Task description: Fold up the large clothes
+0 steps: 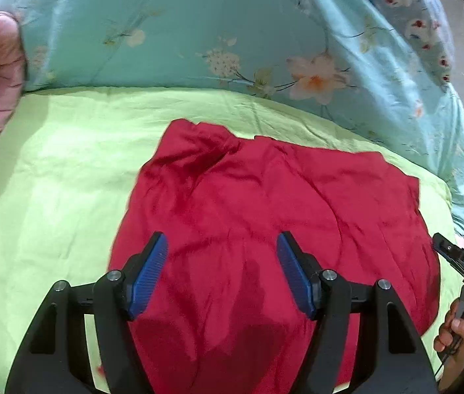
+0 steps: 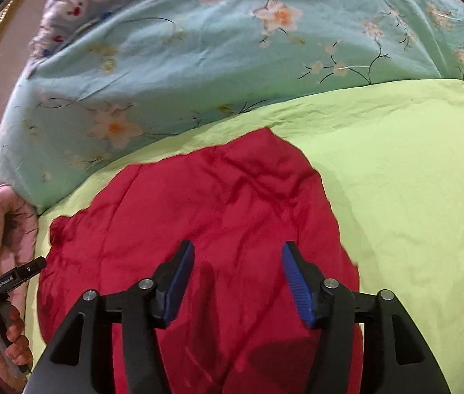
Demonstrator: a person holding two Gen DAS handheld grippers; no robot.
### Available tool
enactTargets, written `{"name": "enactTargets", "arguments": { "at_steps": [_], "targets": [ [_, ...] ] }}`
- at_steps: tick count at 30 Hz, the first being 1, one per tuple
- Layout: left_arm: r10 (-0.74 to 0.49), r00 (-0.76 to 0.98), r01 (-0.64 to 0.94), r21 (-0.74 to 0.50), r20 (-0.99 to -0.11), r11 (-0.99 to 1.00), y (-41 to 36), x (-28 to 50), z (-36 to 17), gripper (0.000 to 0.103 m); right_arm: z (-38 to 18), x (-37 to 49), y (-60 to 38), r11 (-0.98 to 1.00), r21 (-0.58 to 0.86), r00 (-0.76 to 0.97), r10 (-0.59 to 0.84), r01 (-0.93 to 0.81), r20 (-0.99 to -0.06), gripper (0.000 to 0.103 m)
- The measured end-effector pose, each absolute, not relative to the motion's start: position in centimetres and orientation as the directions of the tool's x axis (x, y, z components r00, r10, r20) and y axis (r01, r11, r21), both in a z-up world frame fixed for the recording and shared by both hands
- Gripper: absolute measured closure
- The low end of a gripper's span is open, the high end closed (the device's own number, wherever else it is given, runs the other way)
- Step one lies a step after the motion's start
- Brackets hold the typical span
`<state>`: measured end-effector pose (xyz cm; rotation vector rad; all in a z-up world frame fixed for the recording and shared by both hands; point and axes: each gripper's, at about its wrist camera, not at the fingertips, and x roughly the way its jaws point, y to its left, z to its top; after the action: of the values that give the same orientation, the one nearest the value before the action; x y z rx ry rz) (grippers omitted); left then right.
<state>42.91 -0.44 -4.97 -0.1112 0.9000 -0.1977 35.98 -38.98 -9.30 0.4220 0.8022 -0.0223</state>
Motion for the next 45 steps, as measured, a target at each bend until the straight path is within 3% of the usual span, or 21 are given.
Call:
{"name": "enactTargets", "arguments": {
  "at_steps": [6,11,17,19,23,34,38,40,45],
  "targets": [
    [-0.217,0.619,0.107,-0.193,-0.755,0.975,2.5,37.8,-5.3,0.035,-9.3,31.5,-38.4,0.908,0.392,0.705,0.179,0.15,-0.686,0.044],
    [-0.196,0.611,0.072,-0.192,-0.767,0.979,4.3,34.8,-6.5,0.035,-9.0,29.1,-37.2,0.932,0.338,0.71,0.149,0.132,-0.688,0.038],
    [-0.205,0.612,0.043,-0.227,-0.764,0.973,6.1,32.9,-7.2,0.035,-9.0,26.0,-37.2,0.937,0.328,0.708,0.147,0.124,-0.69,0.038],
    [-0.213,0.611,0.04,-0.239,-0.762,0.97,6.5,32.5,-7.4,0.035,-9.1,25.0,-37.4,0.933,0.337,0.708,0.152,0.128,-0.69,0.037],
    [-0.227,0.6,0.034,-0.258,-0.767,0.965,7.2,32.4,-8.0,0.03,-9.6,23.8,-38.1,0.926,0.352,0.701,0.163,0.134,-0.694,0.024],
    [-0.283,0.57,-0.021,-0.358,-0.771,0.933,9.7,33.6,-10.6,0.027,-11.6,23.3,-42.0,0.892,0.395,0.681,0.149,0.221,-0.717,0.023],
    [-0.359,0.544,0.006,-0.424,-0.758,0.905,9.9,34.4,-11.5,0.027,-12.3,24.0,-42.9,0.88,0.412,0.667,0.161,0.236,-0.727,0.023],
    [-0.382,0.534,0.023,-0.438,-0.755,0.898,9.7,34.9,-11.8,0.018,-12.7,24.6,-43.2,0.873,0.43,0.658,0.186,0.231,-0.73,0.022],
    [-0.413,0.518,0.059,-0.45,-0.749,0.891,9.1,35.9,-12.6,0.011,-14.0,26.4,-43.9,0.845,0.491,0.644,0.257,0.212,-0.721,0.016]
  ]
}}
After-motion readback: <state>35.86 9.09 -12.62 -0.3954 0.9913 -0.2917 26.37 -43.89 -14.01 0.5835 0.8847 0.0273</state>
